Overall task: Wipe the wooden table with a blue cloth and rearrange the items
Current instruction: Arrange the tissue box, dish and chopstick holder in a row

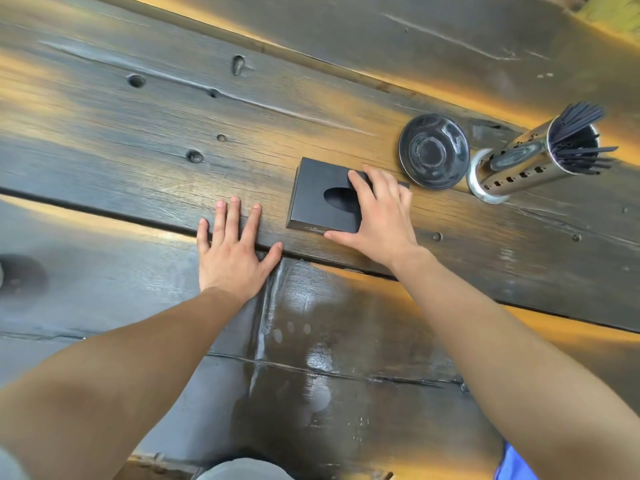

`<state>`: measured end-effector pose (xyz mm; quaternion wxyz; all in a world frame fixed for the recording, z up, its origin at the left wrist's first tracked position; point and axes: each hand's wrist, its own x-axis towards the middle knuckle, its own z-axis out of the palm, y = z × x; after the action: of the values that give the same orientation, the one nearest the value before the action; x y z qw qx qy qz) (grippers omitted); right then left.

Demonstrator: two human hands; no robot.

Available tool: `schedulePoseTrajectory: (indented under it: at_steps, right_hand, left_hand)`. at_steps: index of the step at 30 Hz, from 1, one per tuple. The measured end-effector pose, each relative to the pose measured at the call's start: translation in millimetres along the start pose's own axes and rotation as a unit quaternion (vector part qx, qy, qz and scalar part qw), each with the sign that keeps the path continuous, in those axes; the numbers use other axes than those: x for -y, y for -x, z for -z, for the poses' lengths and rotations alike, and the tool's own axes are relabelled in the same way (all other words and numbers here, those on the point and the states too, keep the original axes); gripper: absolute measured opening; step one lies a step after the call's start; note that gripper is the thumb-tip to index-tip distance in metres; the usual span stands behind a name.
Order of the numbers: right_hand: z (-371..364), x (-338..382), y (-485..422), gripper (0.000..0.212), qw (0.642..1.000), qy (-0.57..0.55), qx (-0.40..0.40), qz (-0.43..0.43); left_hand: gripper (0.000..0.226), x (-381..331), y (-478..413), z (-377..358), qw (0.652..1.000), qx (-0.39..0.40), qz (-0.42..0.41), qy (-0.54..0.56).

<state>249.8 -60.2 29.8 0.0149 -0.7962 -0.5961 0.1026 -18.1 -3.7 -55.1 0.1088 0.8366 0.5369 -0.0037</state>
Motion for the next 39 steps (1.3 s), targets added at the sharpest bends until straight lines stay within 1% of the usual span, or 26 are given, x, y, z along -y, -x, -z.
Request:
schedulePoseTrajectory:
  at_steps: [5, 14, 17, 20, 22, 25, 27, 29, 31, 34, 36, 39]
  right_hand:
    - [-6, 4, 26, 0.114, 1.0, 0.003, -0.003, -0.013]
    - [-9, 7, 40, 0.114, 1.0, 0.008, 0.001, -0.011]
    - [-11, 7, 42, 0.114, 1.0, 0.008, -0.005, -0.008]
    - [-11, 7, 43, 0.115, 1.0, 0.008, -0.01, -0.004]
    - [-10, 8, 44, 0.119, 1.0, 0.007, -0.005, -0.002]
    - [-6, 8, 46, 0.124, 1.0, 0.003, 0.003, 0.0]
    - [-2, 5, 49, 0.113, 1.0, -0.012, -0.025, 0.0]
    - [3, -5, 54, 0.093, 0.995, -0.054, -0.074, -0.031]
    - [9, -22, 56, 0.077, 0.984, -0.102, -0.114, -0.091]
    - [12, -60, 55, 0.068, 0.952, -0.196, -0.13, -0.197]
    - [11, -87, 51, 0.067, 0.915, -0.27, -0.128, -0.272]
    - [10, -118, 37, 0.063, 0.845, -0.371, -0.123, -0.365]
  left_hand:
    - [0.081, -1, 1, 2, 1.0, 0.003, 0.002, 0.004]
    - [0.078, -1, 0, 2, 1.0, 0.0, 0.001, 0.0]
    - [0.073, -1, 0, 4, 1.0, -0.002, -0.001, 0.01]
    - [0.062, 0, 1, 8, 0.998, -0.01, 0.0, 0.055]
    - [0.055, 1, 5, 14, 0.992, -0.043, 0.008, 0.115]
    - [0.044, -9, 25, 21, 0.974, -0.136, 0.042, 0.175]
    - [0.042, -31, 48, 22, 0.966, -0.156, 0.068, 0.193]
    - [0.046, -62, 74, 20, 0.965, -0.13, 0.073, 0.214]
    - [0.054, -98, 98, 16, 0.964, -0.084, 0.073, 0.241]
    - [0.07, -153, 121, 2, 0.969, -0.01, 0.079, 0.236]
    - [0.081, -182, 123, -10, 0.972, 0.026, 0.099, 0.212]
    - [0.09, -206, 115, -26, 0.976, 0.054, 0.142, 0.158]
